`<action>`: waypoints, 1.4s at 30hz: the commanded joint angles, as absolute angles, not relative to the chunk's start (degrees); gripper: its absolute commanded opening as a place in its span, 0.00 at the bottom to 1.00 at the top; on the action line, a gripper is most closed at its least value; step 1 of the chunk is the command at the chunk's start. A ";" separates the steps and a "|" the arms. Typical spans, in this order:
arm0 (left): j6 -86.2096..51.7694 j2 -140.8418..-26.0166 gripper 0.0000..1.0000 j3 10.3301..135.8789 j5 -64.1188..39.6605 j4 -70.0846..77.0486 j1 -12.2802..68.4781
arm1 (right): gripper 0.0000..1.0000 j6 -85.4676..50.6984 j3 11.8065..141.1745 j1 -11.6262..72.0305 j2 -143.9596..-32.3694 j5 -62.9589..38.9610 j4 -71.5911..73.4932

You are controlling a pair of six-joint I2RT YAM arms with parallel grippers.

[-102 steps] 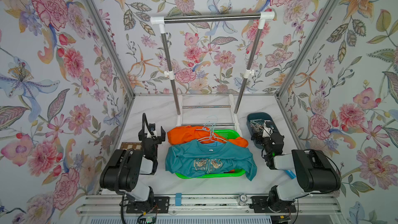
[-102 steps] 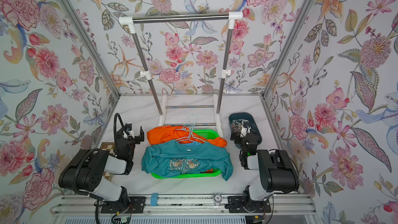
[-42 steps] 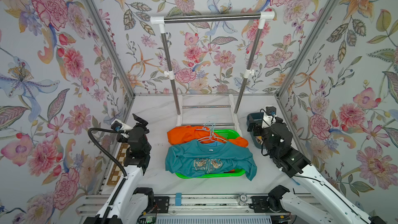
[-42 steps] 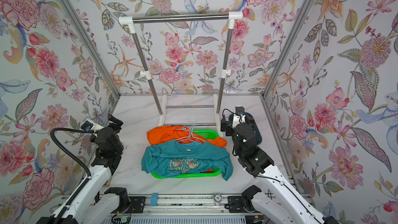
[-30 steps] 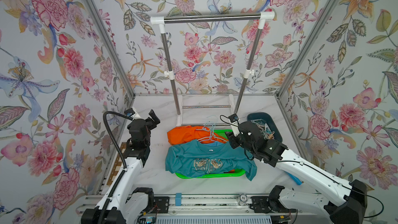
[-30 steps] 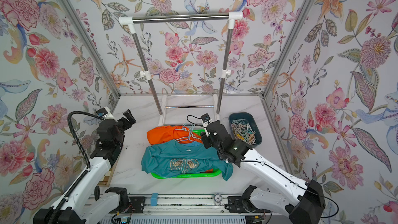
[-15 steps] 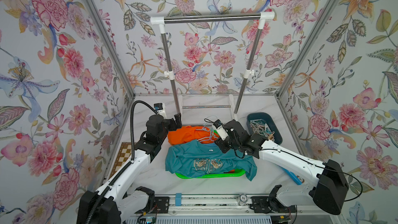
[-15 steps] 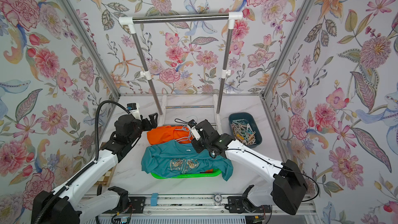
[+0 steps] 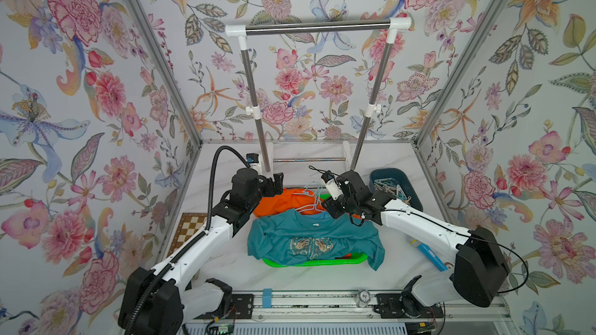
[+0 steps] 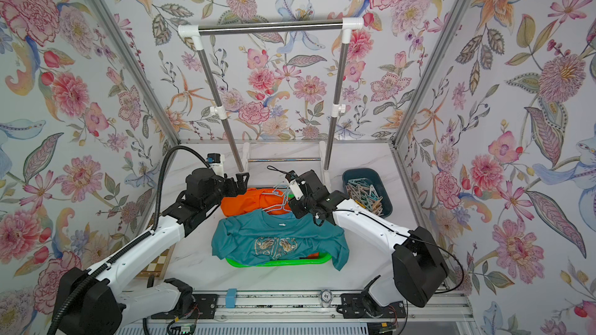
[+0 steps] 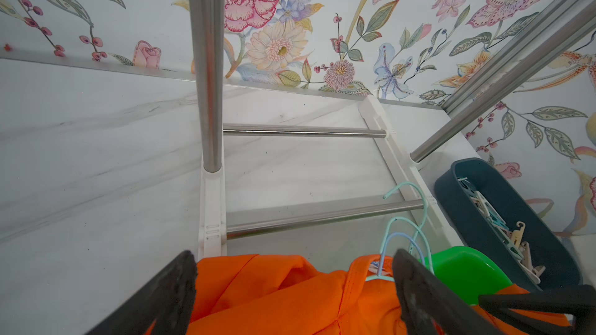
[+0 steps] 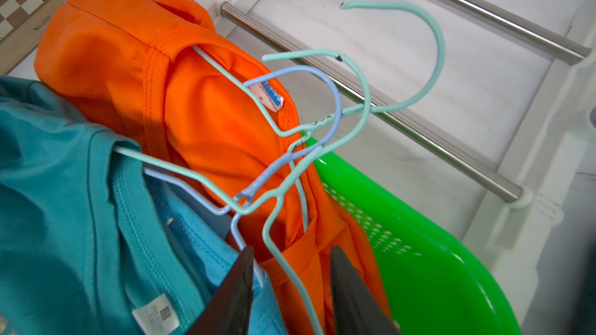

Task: Use clothespins to secure the t-shirt on both sides of the hanger
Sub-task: Pick up the hanger from the basket.

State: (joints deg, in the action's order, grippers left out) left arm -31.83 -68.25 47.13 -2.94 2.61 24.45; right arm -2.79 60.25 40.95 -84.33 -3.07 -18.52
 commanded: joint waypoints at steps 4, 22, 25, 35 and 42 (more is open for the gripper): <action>-30.48 -69.08 1.00 47.29 -7.17 5.42 24.87 | 0.41 -2.01 62.48 40.43 -87.64 -6.61 -18.02; -30.40 -69.92 1.00 47.37 -10.28 5.23 24.88 | 0.11 -0.44 64.51 40.49 -86.88 -4.97 -18.52; -30.35 -69.14 1.00 47.37 -10.87 4.67 24.87 | 0.08 -0.05 64.47 40.59 -83.74 -4.18 -18.80; -29.42 -66.76 1.00 50.47 -16.71 0.28 25.91 | 0.08 1.09 66.28 41.81 -75.38 -2.97 -19.08; -24.44 -64.64 1.00 53.15 -20.75 -4.11 30.15 | 0.02 4.48 71.92 42.06 -76.01 -5.81 -23.49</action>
